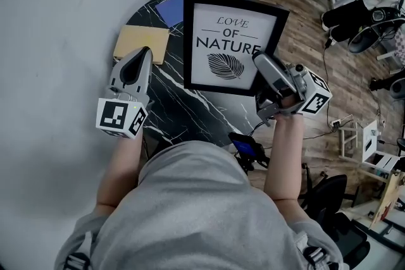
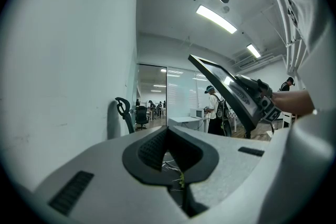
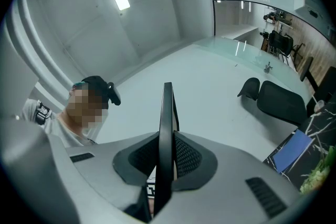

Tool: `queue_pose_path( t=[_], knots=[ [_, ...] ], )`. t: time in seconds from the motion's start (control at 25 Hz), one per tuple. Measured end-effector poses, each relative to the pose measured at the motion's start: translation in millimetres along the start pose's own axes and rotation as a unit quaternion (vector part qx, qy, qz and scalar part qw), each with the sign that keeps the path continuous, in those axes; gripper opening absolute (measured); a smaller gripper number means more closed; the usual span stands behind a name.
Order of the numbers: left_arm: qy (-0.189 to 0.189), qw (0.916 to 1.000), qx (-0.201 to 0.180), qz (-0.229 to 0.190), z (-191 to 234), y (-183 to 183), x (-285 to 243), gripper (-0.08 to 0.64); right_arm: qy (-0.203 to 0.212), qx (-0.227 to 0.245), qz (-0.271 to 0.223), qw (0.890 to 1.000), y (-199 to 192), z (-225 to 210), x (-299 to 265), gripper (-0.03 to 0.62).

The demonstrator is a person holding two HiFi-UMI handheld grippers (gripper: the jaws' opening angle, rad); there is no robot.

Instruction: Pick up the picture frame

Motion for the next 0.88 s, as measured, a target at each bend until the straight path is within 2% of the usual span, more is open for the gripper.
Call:
queue_pose_path(
  t=[0.52,0.88],
  knots=[
    [-0.003,1.0,-0.003,0.004,-0.9,-1.8,-2.3,0.006,0.0,-0.004,0.001,1.0,-0.5,-1.2,-0.3,0.072],
    [-0.008,1.0,-0.003,0.005,-3.5,-3.9,-1.2,0.008,-0.014,-0.007,-0.005,1.0,-4.4,-8.3,6.5,0.072]
  ],
)
Point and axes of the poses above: the fingertips, and each gripper's own axes: x backward along the fingers, z to its left, y out of its top, the point moved 5 cm from there along x, backward along the fingers, and after that the axes turned 1 degree about -z, right-handed, at the moved point
